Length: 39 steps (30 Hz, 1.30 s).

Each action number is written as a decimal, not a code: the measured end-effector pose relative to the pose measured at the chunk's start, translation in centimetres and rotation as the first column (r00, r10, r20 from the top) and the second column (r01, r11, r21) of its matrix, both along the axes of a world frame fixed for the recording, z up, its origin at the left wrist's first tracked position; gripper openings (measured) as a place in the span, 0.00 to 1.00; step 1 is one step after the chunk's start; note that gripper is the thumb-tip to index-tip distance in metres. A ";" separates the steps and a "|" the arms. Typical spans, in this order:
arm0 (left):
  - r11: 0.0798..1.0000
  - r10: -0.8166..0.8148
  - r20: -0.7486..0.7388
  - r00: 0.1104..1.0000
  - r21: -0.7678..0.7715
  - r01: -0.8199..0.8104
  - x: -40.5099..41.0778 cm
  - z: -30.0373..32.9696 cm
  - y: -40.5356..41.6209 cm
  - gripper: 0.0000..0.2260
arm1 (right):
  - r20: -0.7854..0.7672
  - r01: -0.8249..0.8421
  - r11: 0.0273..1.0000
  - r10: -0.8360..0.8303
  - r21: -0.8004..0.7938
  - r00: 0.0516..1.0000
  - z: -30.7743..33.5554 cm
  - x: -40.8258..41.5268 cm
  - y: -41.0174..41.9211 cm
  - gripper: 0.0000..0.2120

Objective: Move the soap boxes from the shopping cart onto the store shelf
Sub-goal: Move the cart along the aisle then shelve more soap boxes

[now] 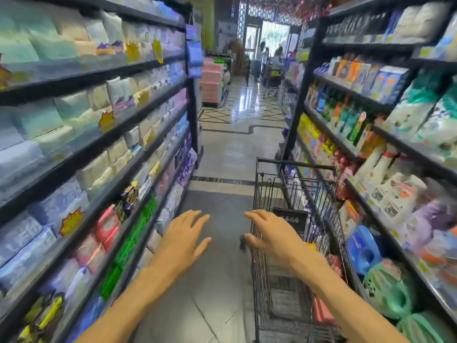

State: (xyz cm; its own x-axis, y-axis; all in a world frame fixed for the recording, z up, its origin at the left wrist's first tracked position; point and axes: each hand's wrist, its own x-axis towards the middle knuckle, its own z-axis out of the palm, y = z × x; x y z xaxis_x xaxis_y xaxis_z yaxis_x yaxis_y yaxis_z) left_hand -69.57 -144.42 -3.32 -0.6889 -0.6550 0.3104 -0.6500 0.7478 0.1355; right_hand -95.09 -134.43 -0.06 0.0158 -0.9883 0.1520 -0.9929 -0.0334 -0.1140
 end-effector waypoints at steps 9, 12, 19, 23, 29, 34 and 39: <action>0.971 -0.238 0.050 0.970 0.000 0.238 -14.0 -0.4 -22.3 0.27 | 0.013 0.252 0.968 -0.252 0.024 0.968 -0.9 -11.1 -15.6 0.30; 0.929 -0.369 0.062 0.927 -0.015 0.371 -20.6 0.2 -27.5 0.25 | 0.037 0.375 0.927 -0.376 0.022 0.926 -1.1 -15.7 -18.1 0.29; 0.746 -0.665 0.064 0.744 0.021 0.665 -37.2 -0.9 -31.7 0.26 | 0.100 0.669 0.741 -0.671 0.060 0.734 -2.7 -25.1 -17.7 0.29; 0.630 -0.776 0.047 0.629 0.027 0.776 -45.8 -2.4 -31.6 0.25 | 0.112 0.793 0.607 -0.792 0.047 0.600 -4.2 -30.0 -16.0 0.29; 0.477 -0.876 0.128 0.464 0.098 0.873 -56.4 -5.9 -31.3 0.25 | 0.171 0.908 0.413 -0.902 0.078 0.395 -7.7 -35.5 -13.1 0.29; 0.340 -0.931 0.210 0.298 0.205 0.918 -62.0 -10.4 -29.3 0.24 | 0.203 0.956 0.220 -0.963 0.196 0.180 -11.9 -35.5 -10.5 0.28; 0.236 -0.941 0.312 0.129 0.334 0.913 -65.8 -16.7 -26.4 0.24 | 0.219 0.949 0.082 -0.976 0.304 0.015 -16.5 -34.6 -9.3 0.31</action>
